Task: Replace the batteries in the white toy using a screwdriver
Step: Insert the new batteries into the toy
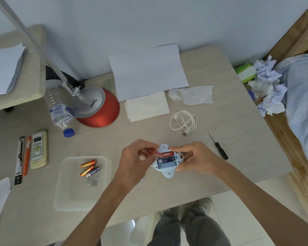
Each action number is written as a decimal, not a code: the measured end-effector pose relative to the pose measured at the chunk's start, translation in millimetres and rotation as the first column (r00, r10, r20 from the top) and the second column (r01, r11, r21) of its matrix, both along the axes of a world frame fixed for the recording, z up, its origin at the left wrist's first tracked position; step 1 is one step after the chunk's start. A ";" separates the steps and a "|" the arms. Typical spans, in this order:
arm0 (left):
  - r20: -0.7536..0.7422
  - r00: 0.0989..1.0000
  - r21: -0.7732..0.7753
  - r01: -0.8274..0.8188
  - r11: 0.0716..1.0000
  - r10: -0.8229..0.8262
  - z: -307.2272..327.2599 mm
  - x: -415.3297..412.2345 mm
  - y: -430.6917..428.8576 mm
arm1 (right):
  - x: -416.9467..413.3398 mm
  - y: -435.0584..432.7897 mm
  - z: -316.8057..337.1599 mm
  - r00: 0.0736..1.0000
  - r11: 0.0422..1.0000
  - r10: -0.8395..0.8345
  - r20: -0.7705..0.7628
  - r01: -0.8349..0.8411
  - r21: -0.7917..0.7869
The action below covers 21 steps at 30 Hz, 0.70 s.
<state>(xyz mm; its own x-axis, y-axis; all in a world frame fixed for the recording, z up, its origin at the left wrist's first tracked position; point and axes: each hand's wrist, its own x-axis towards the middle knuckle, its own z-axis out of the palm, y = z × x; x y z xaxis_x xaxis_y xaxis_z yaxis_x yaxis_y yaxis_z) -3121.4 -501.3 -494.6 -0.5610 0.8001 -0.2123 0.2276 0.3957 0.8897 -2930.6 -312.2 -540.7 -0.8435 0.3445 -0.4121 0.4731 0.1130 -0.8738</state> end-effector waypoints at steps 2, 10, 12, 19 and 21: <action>0.041 0.999 -0.016 0.032 0.999 -0.031 0.2 9.1 -5.7 | -0.1 -1.2 -1.5 1.000 1.000 -0.008 -0.006 0.008 0.005; -0.007 0.998 -0.078 0.066 0.995 -0.066 -2.7 28.6 0.8 | 0.8 -3.7 -4.6 0.999 0.999 -0.021 -0.025 0.022 0.030; -0.111 0.988 -0.112 0.099 0.989 -0.111 -5.4 30.3 3.0 | 0.9 -3.7 -4.9 0.999 0.999 -0.017 -0.033 0.019 0.035; -0.147 0.976 -0.099 0.146 0.984 -0.160 -19.0 27.2 5.9 | 0.6 -3.7 -1.8 0.999 1.000 -0.009 -0.038 0.008 -0.004; -0.110 0.979 -0.081 0.165 0.983 -0.173 -19.9 26.9 6.9 | 1.0 -3.4 -1.3 0.999 1.000 -0.007 -0.047 0.006 -0.014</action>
<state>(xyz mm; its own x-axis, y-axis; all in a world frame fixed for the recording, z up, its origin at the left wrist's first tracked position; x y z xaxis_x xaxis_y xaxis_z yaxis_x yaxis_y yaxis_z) -3094.4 -494.4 -514.5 -0.4433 0.8705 -0.2137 0.3964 0.4042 0.8243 -2929.7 -315.5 -542.0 -0.8599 0.3445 -0.3767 0.4319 0.0978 -0.8966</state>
